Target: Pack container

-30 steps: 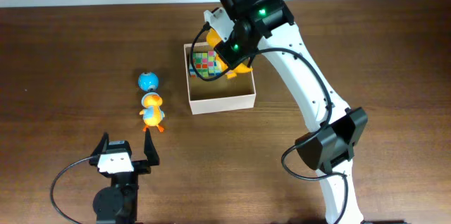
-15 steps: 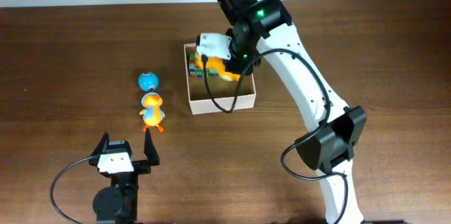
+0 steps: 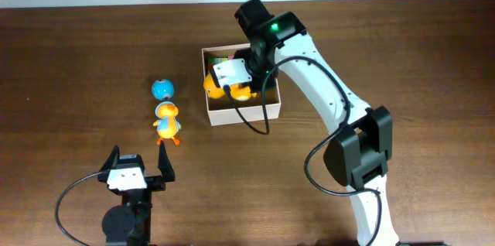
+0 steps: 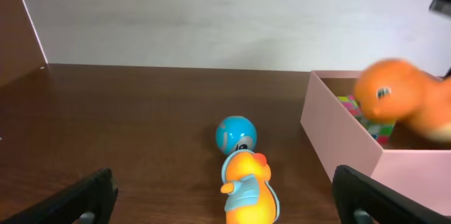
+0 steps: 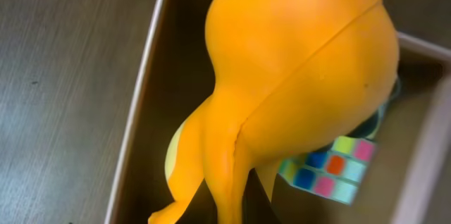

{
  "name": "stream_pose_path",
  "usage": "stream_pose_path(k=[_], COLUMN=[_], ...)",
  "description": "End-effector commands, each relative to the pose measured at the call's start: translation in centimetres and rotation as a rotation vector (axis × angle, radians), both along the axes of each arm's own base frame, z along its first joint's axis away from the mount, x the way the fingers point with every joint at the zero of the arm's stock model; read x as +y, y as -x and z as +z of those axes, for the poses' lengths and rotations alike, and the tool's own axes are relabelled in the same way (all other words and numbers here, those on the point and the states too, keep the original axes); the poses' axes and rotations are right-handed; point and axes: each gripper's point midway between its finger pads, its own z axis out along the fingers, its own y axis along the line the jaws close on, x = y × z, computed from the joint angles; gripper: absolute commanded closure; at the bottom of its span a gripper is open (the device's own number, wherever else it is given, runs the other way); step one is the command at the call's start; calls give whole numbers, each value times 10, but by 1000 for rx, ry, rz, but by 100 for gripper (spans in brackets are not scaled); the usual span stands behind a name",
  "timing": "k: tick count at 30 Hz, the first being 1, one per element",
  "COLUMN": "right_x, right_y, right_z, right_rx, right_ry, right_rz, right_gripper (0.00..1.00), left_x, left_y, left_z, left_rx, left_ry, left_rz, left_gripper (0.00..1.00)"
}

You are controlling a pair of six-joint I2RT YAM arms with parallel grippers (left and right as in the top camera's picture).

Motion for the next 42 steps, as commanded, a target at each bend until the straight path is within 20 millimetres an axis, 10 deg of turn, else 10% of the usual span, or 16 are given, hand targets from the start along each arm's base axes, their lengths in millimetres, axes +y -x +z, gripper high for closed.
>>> stream_pose_path(k=[1,5,6,7,8,18,25,32,42], right_x=[1,0,0,0,-1,-1,-12,-109,-283], right_y=[7,9,9,9,9,1,-40,-97,-88], right_z=[-12,-12,-12,-12,-12,-1,85,162,161], right_rx=[38,47,46,46,44,19,-108,-116,118], right_ry=[-8,-4,-4,-4,0,0,-117,-340,-436], right_rz=[29,29,29,28,28,-32,-398,-1290,-1953], right_gripper=[96,93,67,14,1,1,1,1,1], left_x=[0,0,0,0,0,0,0,0,0], left_y=[0,0,0,0,0,0,0,0,0], left_z=[0,0,0,0,0,0,0,0,0], left_rx=[-4,-4,-4,-4,-4,-4,-4,-3,-4], left_ry=[-13,-13,-13,-13,-13,-13,-13,-13,-13], left_rz=[-2,-2,-2,-2,-2,-2,-2,-2,-2], left_gripper=[1,1,1,1,1,1,1,1,1])
